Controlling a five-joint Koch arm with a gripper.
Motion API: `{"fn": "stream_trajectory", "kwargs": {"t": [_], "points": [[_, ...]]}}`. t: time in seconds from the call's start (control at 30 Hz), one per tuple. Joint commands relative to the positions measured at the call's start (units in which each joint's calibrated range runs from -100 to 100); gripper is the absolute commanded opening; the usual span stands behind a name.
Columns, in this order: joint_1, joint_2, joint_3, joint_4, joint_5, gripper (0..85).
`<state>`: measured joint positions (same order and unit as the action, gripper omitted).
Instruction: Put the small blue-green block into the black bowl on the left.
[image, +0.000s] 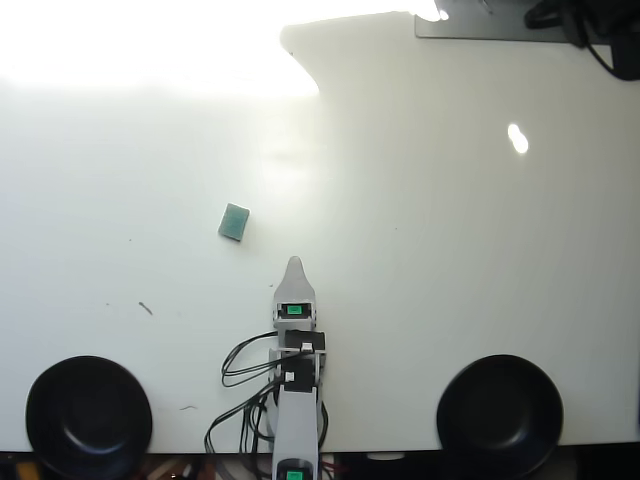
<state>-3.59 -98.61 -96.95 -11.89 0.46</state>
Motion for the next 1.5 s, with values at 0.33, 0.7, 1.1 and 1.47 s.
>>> {"fn": "stream_trajectory", "kwargs": {"t": [0.33,0.7,1.1,1.47], "points": [[1.32,-0.64,-1.94,1.07,-1.47,47.4],[2.54,-0.96,9.15,-6.80,-7.72,47.2],[10.01,6.32,33.83,-20.82,-11.67,46.3],[12.06,34.93,46.95,-18.80,-18.22,46.3]]}}
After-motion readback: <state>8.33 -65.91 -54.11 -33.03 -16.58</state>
